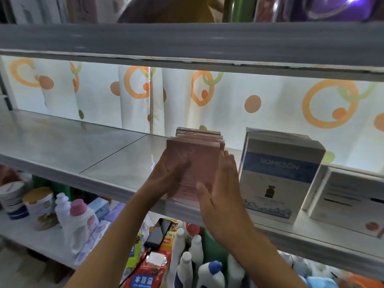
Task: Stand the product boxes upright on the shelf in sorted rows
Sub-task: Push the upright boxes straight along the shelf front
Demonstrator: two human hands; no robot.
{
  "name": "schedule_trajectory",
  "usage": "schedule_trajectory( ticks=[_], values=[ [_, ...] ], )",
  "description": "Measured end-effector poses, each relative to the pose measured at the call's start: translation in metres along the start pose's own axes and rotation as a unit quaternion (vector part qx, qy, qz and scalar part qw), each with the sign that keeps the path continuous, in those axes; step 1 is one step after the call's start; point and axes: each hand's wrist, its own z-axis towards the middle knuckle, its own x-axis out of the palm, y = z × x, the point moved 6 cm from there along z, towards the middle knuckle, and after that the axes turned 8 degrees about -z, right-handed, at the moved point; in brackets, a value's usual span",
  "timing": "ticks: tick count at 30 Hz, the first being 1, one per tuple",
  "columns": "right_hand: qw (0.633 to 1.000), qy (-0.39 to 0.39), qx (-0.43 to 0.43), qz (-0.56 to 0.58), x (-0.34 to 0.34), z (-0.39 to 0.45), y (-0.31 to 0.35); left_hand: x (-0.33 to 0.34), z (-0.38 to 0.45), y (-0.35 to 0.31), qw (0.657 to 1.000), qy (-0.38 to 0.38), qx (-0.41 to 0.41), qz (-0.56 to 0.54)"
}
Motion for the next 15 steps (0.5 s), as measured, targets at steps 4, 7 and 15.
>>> schedule_trajectory(
  ticks=[4,7,15],
  values=[
    [0.992,0.025,0.087,0.090,0.029,-0.005,-0.024,0.003,-0.009,-0.007,0.999,-0.029,0.016,-0.006],
    [0.973,0.058,0.143,0.172,0.038,0.006,-0.036,0.004,-0.014,-0.009,0.998,-0.039,0.039,-0.015],
    [0.943,0.093,0.137,0.289,0.041,0.028,-0.045,0.015,-0.008,-0.007,0.981,-0.045,-0.035,-0.187]
  ],
)
